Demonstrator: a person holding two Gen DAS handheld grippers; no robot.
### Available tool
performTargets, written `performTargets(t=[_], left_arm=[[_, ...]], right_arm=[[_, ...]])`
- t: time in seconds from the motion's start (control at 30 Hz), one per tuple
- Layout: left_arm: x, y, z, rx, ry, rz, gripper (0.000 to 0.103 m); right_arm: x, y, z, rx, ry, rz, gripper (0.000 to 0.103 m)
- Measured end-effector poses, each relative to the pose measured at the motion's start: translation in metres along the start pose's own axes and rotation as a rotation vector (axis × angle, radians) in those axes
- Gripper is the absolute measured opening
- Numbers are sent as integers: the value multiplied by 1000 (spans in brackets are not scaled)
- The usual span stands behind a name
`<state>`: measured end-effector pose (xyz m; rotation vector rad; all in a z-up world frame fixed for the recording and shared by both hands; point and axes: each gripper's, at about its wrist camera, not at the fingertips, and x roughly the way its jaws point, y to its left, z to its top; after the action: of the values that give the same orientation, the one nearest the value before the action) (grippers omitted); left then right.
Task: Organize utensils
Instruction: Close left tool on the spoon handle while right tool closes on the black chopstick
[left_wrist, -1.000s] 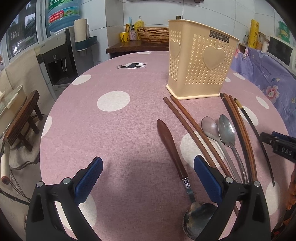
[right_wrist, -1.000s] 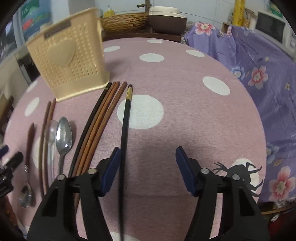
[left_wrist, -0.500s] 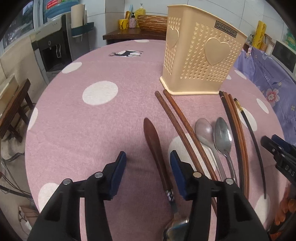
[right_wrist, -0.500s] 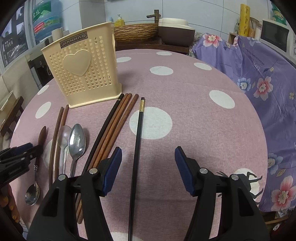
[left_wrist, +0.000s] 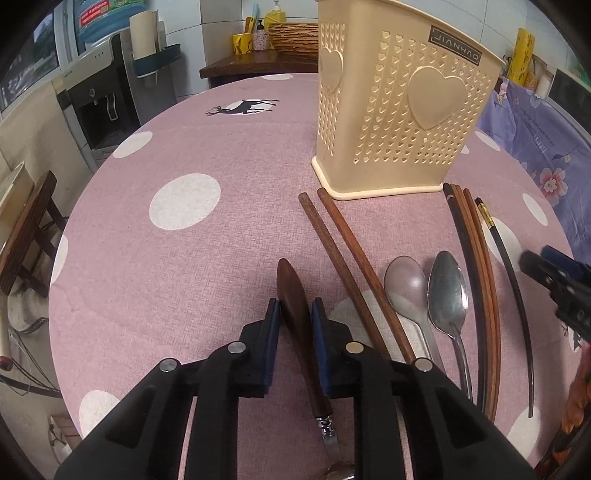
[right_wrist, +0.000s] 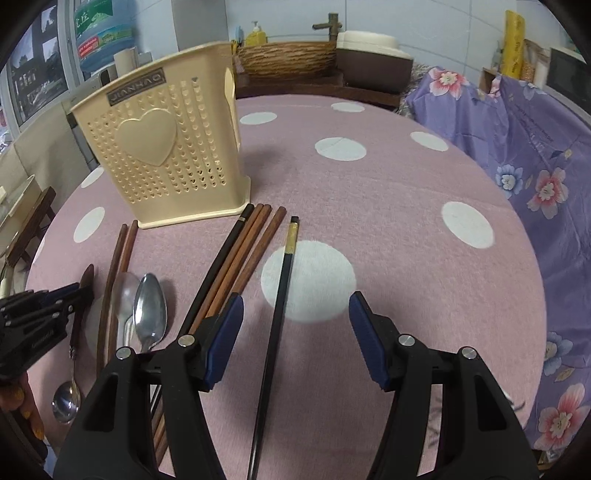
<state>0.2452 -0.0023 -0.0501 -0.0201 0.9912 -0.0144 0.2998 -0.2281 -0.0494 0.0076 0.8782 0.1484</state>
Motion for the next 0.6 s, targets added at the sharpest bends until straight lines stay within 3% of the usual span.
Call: performTargets(t=[0.2, 0.3, 0.6], left_arm=[[0, 1, -2, 6, -1, -7, 19], [0, 1, -1, 5, 0, -12, 19], [2, -1, 2, 19, -9, -15, 18]], right_arm=[[34, -2, 25, 11, 61, 6, 36], [47, 1, 31, 15, 95, 2, 29], [56, 13, 37, -8, 69, -66, 12]])
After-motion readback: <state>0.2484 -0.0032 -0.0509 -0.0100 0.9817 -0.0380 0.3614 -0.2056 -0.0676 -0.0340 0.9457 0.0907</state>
